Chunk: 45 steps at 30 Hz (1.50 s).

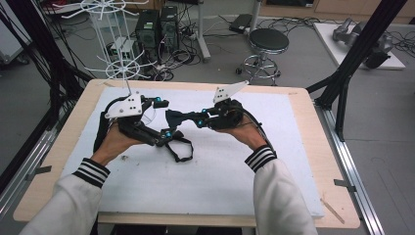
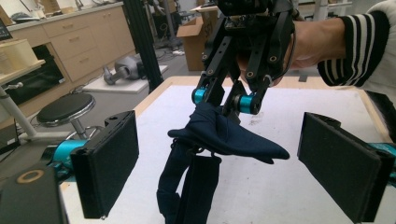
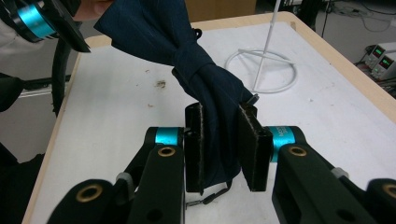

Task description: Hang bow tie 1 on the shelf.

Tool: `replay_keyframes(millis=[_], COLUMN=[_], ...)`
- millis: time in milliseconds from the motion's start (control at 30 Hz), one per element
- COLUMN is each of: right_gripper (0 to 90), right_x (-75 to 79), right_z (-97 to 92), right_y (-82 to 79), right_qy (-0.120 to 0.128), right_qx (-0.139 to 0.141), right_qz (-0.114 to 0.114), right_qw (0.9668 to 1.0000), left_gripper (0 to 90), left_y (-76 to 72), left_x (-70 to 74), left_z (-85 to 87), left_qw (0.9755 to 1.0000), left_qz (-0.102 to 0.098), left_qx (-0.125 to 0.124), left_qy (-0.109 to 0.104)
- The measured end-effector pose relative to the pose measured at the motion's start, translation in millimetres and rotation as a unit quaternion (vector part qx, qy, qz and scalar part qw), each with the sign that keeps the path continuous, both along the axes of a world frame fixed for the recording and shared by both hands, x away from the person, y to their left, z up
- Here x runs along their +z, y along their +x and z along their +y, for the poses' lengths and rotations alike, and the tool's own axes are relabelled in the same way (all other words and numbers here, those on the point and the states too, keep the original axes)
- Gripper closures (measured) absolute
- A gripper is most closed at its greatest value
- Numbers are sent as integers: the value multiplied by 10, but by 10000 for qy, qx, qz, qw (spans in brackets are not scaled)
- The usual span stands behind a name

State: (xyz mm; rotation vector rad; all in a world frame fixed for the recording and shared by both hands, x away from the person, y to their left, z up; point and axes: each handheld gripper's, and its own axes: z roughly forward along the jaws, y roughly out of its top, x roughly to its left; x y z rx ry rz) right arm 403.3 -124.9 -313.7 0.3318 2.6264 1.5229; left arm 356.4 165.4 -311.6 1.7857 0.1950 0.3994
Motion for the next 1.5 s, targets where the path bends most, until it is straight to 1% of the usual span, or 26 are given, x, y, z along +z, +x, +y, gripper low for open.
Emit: replay_keyframes(millis=[67,100,200,233,333,467,500,533,567,633,733,767,900,1000,1167,1267,1333,1433,1500], right_gripper=[739,737,734,734,734,735,735,735,735,735,735,735,734,734,733,732,732,731,730], right_x=[0,-3,-8,-7,-2,6,6,6,5,2,1,0,0,-10,-15,-19,-23,-23,-23], right_z=[4,10,17,18,19,26,23,23,20,10,4,4,-5,1,9,14,17,22,23], right_y=[-4,-3,-8,-8,-8,-14,-16,-16,-16,-11,-8,-7,-4,-1,2,-1,2,2,-4], right_qy=[-11,-6,-31,-27,-39,-37,-70,-70,-77,-87,-101,-111,-114,-135,-156,-172,-175,-170,-177], right_qx=[-8,31,30,28,44,55,75,75,69,54,55,62,72,68,94,84,91,121,142], right_qz=[20,29,49,53,47,10,26,26,20,22,11,12,23,8,6,33,26,1,4], right_qw=[10000,10000,10000,10000,10000,10000,9999,9999,9999,9999,9999,9999,9999,9999,9998,9998,9998,9998,9997], left_gripper=[142,154,218,235,261,312,339,339,358,369,399,410,473,503,562,594,631,680,731], left_y=[0,0,-7,-7,-3,4,7,6,7,13,16,18,18,23,41,47,49,55,58], left_x=[2,5,3,1,-8,-13,-14,-18,-18,-22,-30,-30,-33,-30,-30,-26,-24,-16,-13], left_z=[-14,-19,-43,-50,-69,-85,-87,-94,-98,-109,-128,-130,-141,-141,-125,-115,-110,-93,-81], left_qw=[10000,10000,9998,9996,9993,9991,9990,9990,9987,9987,9988,9986,9986,9986,9990,9989,9990,9992,9991], left_qz=[-10,-27,-101,-106,-116,-173,-197,-212,-239,-223,-228,-262,-267,-234,-118,-90,-73,59,159], left_qx=[-8,-29,-63,-58,-13,54,20,11,16,14,-15,-44,-133,-127,-139,-110,-91,-102,-71], left_qy=[32,63,179,252,363,389,398,400,450,467,440,446,437,468,399,440,431,392,392])
